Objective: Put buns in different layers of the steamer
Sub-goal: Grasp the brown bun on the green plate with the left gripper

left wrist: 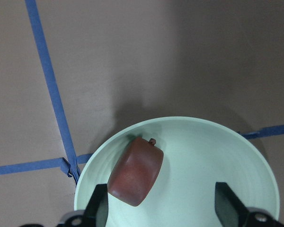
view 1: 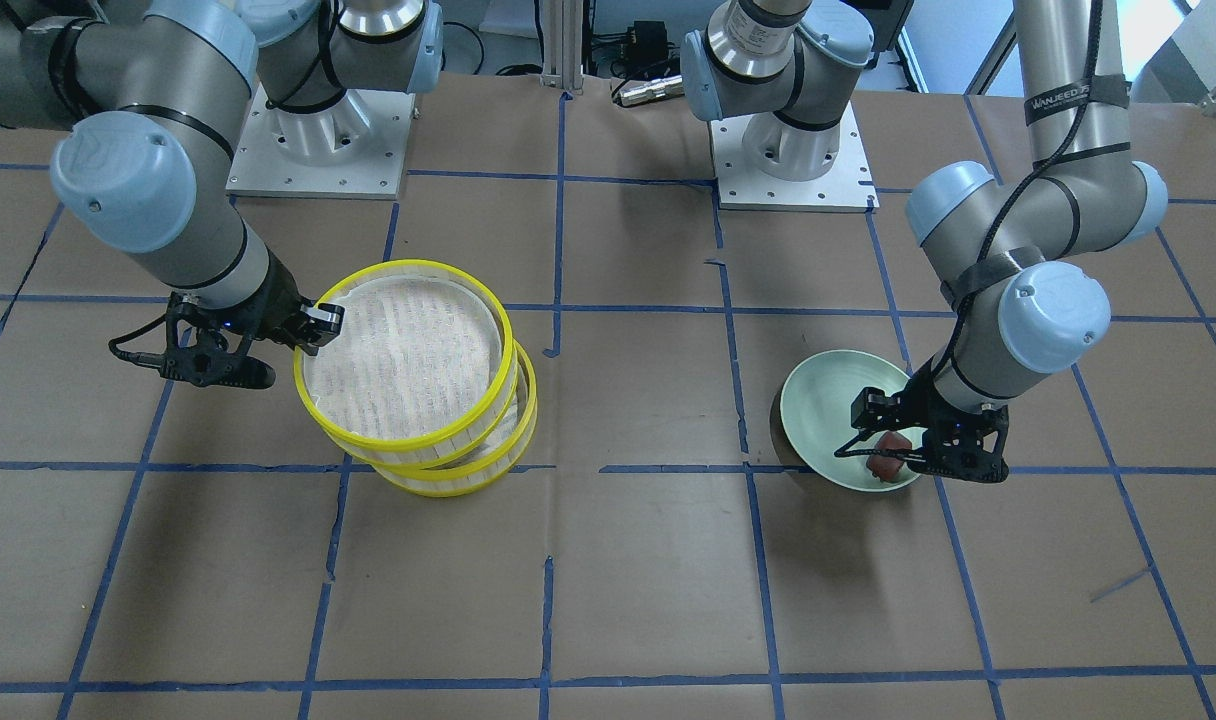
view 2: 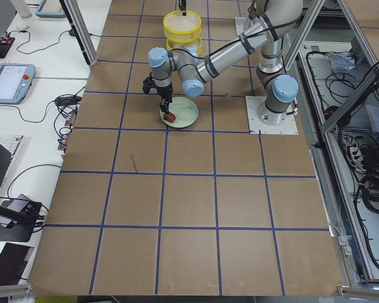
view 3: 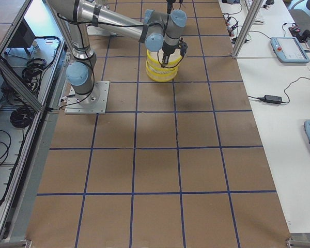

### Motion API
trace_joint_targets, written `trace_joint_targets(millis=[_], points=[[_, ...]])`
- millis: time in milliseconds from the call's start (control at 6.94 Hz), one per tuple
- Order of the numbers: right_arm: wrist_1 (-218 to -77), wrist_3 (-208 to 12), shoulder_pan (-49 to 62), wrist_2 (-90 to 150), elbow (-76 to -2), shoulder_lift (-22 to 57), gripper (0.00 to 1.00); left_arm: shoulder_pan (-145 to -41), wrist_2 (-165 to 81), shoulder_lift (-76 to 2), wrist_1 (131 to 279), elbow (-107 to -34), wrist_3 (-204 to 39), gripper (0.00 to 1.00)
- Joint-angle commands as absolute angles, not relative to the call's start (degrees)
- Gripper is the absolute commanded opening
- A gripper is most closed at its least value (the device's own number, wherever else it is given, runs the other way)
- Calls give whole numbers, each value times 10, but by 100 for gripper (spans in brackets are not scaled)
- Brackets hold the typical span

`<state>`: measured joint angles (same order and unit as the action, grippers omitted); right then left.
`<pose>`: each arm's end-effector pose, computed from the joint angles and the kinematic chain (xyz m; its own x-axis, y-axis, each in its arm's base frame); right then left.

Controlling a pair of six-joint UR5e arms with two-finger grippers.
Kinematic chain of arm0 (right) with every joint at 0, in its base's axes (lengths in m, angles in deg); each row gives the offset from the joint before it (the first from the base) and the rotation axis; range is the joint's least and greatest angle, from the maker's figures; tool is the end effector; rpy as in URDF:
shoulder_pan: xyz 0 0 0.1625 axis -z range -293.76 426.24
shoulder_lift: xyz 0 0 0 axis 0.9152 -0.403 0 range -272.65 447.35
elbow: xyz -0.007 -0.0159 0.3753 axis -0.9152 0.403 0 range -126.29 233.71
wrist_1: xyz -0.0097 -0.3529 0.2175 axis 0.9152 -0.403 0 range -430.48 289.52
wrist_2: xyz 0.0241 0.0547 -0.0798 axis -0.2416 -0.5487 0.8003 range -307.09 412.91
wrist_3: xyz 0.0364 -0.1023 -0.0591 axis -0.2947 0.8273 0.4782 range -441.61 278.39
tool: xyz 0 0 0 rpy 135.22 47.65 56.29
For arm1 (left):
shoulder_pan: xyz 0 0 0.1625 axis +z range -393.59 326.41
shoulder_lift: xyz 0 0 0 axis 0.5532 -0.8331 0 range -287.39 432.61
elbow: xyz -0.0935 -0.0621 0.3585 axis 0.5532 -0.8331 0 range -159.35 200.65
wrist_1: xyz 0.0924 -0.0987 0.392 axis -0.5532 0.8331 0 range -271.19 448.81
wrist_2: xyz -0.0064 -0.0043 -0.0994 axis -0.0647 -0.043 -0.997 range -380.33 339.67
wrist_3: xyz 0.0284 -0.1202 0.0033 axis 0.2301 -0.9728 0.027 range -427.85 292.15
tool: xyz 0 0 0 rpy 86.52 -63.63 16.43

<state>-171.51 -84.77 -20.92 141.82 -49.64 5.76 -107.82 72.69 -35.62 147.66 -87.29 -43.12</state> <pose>0.1110 -0.5006 0.2486 -0.9942 0.1071 -0.0083 0.1037 0.9769 0.1870 0.0200 -0.5378 0.1559 -0.9873 0.1587 -0.0111 0.1568 0.9824 0.1015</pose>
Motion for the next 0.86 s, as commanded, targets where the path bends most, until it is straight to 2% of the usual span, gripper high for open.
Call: trace_joint_targets(millis=[0, 144, 432, 576, 720], points=[[-1737, -859, -214, 1420, -510, 69, 14, -1055, 706, -359, 1456, -896, -411, 78], [-1739, -860, -215, 1419, -518, 69, 14, -1055, 699, -360, 1453, -905, -411, 76], [-1745, -863, -215, 1417, -519, 71, 14, -1055, 698, -363, 1452, -905, -412, 45], [-1748, -871, -219, 1417, -524, 71, 14, -1055, 698, -363, 1452, -904, -412, 32], [-1756, -871, -223, 1417, -527, 73, 14, -1055, 698, -362, 1452, -903, -414, 25]])
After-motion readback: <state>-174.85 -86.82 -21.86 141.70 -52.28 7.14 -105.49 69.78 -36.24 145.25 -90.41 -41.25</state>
